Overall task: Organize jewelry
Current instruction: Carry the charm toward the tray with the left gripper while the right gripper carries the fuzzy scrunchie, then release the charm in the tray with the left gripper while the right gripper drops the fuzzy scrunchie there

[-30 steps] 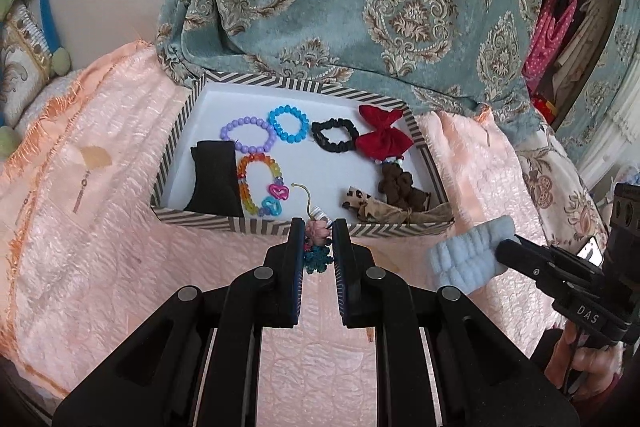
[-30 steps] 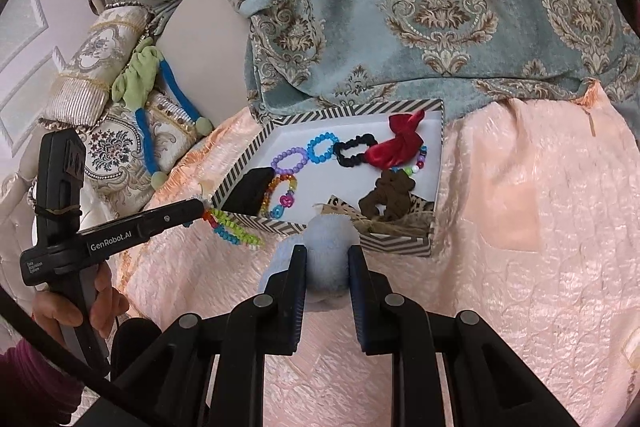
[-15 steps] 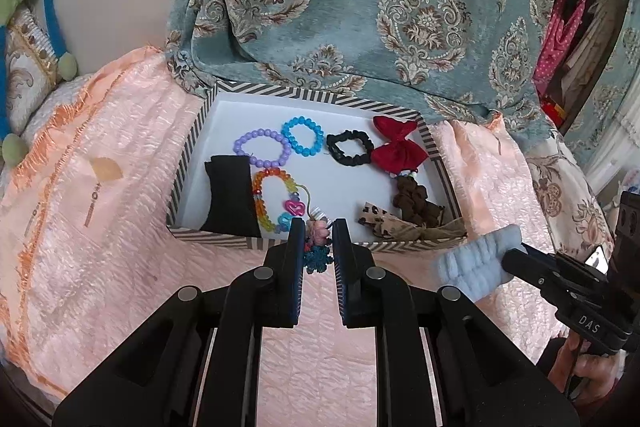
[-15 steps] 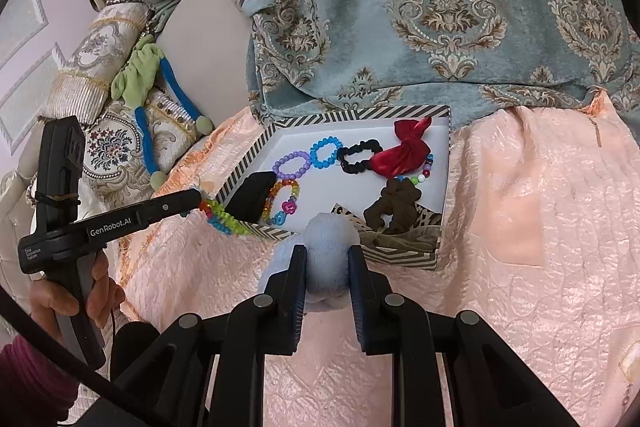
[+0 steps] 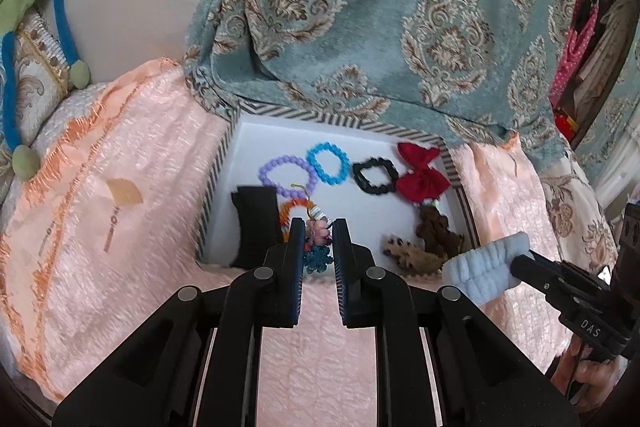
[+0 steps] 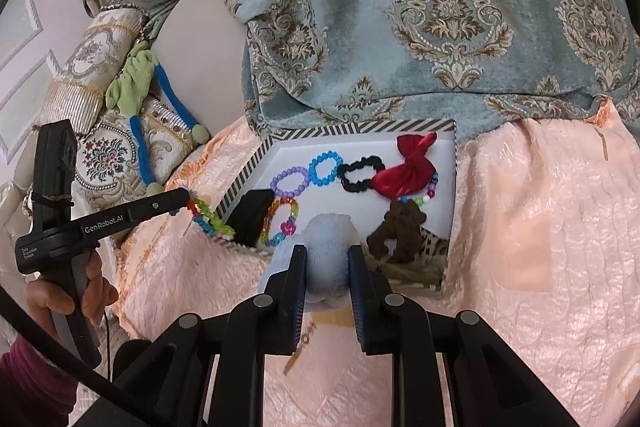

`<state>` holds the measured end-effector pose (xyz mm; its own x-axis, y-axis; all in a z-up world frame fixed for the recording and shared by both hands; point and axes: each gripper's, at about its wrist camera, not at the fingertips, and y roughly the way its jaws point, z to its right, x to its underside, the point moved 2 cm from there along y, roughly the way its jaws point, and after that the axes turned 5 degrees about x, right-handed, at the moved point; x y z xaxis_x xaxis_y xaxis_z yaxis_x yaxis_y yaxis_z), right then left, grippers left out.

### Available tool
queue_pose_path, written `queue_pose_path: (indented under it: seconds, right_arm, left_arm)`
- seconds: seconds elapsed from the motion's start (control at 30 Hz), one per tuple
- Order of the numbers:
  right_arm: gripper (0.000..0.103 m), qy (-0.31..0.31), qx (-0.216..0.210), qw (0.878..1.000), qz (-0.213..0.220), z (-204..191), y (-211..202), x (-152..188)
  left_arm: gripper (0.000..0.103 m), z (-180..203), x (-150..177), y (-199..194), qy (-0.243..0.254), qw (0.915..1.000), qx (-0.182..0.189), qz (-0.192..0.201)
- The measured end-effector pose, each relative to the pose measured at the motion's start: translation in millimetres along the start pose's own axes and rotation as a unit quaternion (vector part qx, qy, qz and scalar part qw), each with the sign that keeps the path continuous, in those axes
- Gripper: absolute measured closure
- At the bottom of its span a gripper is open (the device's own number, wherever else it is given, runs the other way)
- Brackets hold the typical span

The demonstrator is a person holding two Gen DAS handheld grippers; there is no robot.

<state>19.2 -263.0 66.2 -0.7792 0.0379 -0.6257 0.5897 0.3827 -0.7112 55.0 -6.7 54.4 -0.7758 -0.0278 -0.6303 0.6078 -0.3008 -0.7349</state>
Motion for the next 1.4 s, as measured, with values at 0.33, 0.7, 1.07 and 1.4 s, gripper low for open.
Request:
queue_pose_path:
  seconds: [0.33,0.7,1.07,1.4]
  right_arm:
    - [0.084,0.007,0.005,1.000,-0.010,-0.5,36.5,-28.8]
    - [0.084,0.011,0.001,0.999,-0.048,-4.2,99.6,-42.7]
    - [0.084,0.012,0.001,0.997,-0.072,-6.0,152.0,-46.2]
    - [0.084,0.009,0.031,0.996,-0.085,6.3,172.7,-44.8]
  left_arm:
    - [0.091,-18.9,-37.5,28.6,0.000,0.9993,-0.038,0.002]
    - [0.091,-32.9,-65.9,91.0,-0.003,0.9983,-0.055,-0.019]
    - [0.091,-47.8,-79.0,140.1,-0.013,0.9973,-0.063,-0.035]
    - [0.091,-64.2,-71.8,163.8,-0.027,0.9956,-0.072,-0.053]
